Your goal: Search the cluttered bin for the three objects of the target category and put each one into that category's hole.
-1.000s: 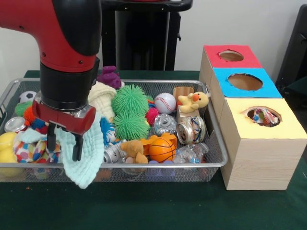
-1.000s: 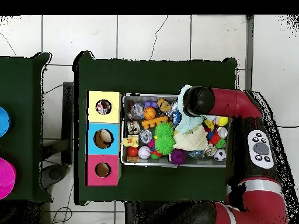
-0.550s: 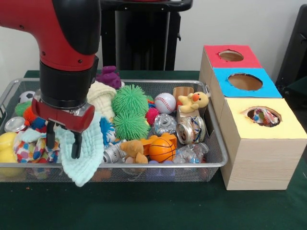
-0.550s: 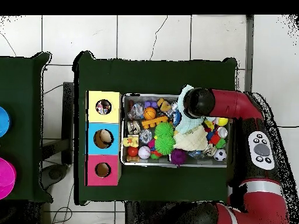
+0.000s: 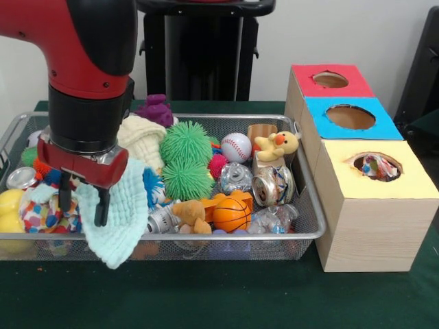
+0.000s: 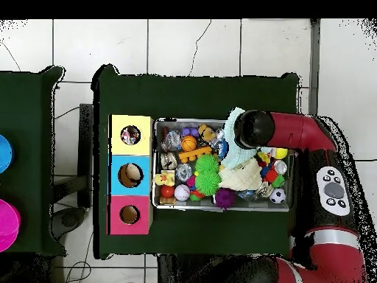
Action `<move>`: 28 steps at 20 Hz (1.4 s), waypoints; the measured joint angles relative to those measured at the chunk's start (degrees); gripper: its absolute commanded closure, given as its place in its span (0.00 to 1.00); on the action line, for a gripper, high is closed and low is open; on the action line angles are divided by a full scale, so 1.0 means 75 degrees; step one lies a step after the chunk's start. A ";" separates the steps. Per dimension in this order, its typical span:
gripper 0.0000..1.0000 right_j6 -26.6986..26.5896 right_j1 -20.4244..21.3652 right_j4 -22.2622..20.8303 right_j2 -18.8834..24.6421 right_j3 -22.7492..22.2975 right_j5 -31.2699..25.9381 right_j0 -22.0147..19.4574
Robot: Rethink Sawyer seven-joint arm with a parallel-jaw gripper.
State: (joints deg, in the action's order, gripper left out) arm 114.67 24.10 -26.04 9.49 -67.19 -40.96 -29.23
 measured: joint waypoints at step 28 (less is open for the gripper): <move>0.00 0.0000 -0.0031 -0.0003 0.0013 0.0754 -0.0495 -0.0057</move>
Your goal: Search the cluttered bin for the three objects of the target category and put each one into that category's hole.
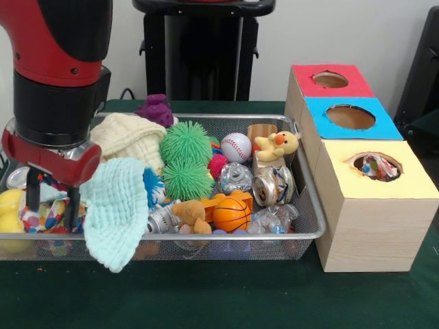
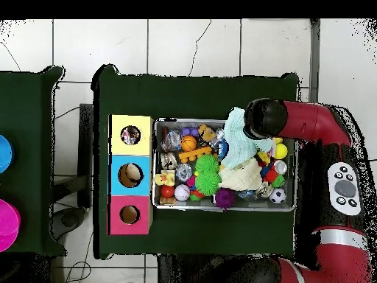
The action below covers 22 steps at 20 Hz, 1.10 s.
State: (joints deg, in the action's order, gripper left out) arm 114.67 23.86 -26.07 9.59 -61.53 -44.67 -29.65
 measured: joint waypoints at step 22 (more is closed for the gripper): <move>0.00 0.0000 -0.0386 0.0000 -0.0012 0.0236 -0.1495 0.0000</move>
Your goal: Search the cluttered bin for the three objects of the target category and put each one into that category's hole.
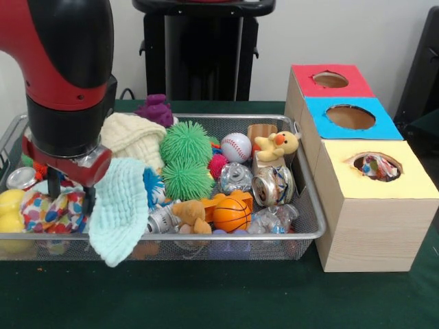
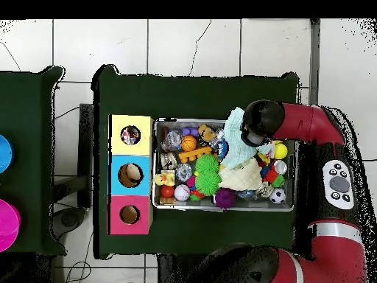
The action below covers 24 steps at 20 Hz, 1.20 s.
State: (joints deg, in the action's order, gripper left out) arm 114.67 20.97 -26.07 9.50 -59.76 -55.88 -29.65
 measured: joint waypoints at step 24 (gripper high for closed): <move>0.00 0.0000 -0.0693 -0.0619 0.0012 0.0986 -0.0236 -0.0153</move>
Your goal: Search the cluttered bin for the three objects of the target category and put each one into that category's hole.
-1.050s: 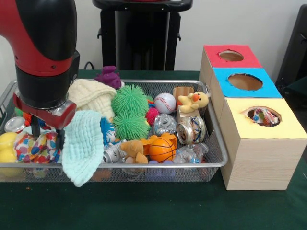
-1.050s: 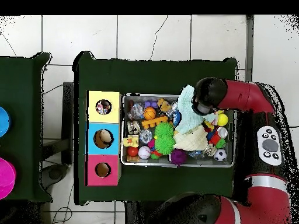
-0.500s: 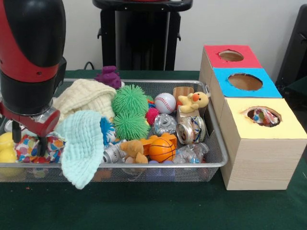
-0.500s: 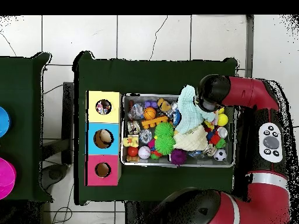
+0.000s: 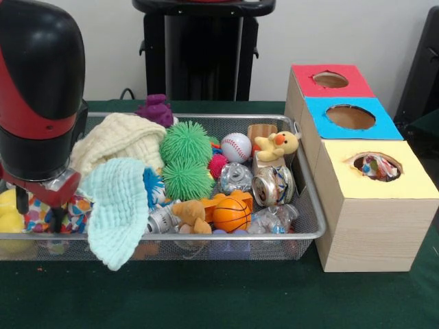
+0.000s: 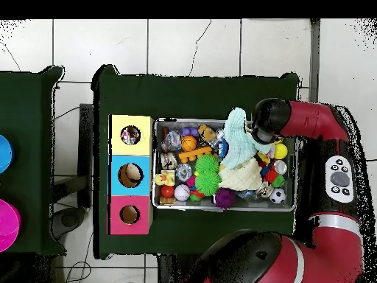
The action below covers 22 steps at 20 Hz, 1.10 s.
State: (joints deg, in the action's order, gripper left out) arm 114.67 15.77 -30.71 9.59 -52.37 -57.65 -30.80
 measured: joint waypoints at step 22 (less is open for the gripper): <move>1.00 0.0000 0.0267 0.0136 0.0001 -0.0109 -0.0290 0.0046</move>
State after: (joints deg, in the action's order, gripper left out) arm 114.67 17.77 -29.69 9.60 -53.18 -59.82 -30.45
